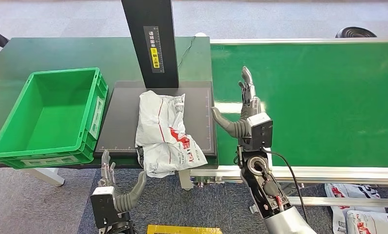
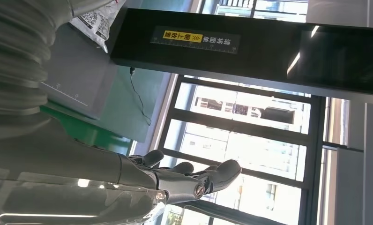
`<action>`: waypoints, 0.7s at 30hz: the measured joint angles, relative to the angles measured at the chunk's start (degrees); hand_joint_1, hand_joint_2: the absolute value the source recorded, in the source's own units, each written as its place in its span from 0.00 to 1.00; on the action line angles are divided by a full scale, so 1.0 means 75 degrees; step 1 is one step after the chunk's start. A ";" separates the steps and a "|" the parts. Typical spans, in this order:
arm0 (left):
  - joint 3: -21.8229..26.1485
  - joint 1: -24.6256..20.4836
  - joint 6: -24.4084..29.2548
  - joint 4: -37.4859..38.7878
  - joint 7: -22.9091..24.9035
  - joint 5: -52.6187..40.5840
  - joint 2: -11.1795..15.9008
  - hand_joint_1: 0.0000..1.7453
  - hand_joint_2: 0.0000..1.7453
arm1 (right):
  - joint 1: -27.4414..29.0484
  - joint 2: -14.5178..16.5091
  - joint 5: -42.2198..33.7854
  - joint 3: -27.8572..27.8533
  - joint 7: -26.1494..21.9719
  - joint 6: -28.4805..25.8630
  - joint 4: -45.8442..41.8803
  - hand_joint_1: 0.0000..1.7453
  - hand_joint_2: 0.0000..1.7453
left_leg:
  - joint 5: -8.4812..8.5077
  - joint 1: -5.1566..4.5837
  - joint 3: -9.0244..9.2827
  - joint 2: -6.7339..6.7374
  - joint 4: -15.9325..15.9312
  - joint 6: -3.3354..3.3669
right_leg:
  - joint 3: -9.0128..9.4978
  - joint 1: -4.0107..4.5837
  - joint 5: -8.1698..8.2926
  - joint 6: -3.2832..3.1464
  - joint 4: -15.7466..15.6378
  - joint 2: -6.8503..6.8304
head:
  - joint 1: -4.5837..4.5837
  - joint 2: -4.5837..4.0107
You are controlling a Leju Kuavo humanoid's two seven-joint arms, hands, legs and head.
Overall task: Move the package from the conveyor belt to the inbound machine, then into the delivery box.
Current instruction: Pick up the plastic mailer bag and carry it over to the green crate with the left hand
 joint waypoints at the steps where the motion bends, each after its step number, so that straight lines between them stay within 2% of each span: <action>1: -0.0005 0.0002 0.0001 0.0000 0.0000 0.0000 0.0004 0.00 1.00 | 0.0031 -0.0009 -0.0001 0.0001 -0.0001 0.0000 -0.0044 0.00 1.00 | 0.0000 0.0000 0.0001 0.0000 0.0000 0.0000 | 0.0001 0.0000 0.0000 0.0000 0.0000 0.0000 | 0.0000 0.0000; 12: -0.0099 0.0009 0.0034 -0.0018 0.0000 -0.0003 0.0033 0.00 1.00 | 0.0265 -0.0074 -0.0004 0.0036 -0.0004 -0.0104 -0.0371 0.00 1.00 | 0.0000 0.0000 0.0002 -0.0001 0.0000 0.0000 | 0.0001 0.0000 -0.0001 0.0000 0.0000 -0.0001 | 0.0001 0.0000; 17: -0.0099 0.0071 0.0139 -0.0090 0.0000 -0.0034 0.0041 0.00 1.00 | 0.1022 -0.0077 0.0066 0.0227 -0.0007 -0.0506 -0.1023 0.00 1.00 | -0.0003 0.0000 0.0000 -0.0002 -0.0001 -0.0001 | 0.0001 0.0000 -0.0006 0.0002 0.0000 -0.0002 | -0.0001 0.0000; 21: -0.0083 0.0182 0.0192 -0.0190 0.0001 -0.0164 0.0033 0.00 1.00 | 0.1915 -0.0037 0.0006 0.0359 -0.0017 -0.0714 -0.1713 0.00 1.00 | -0.0009 0.0001 -0.0001 -0.0003 -0.0002 -0.0002 | 0.0001 0.0001 -0.0013 0.0004 -0.0001 -0.0002 | -0.0001 0.0000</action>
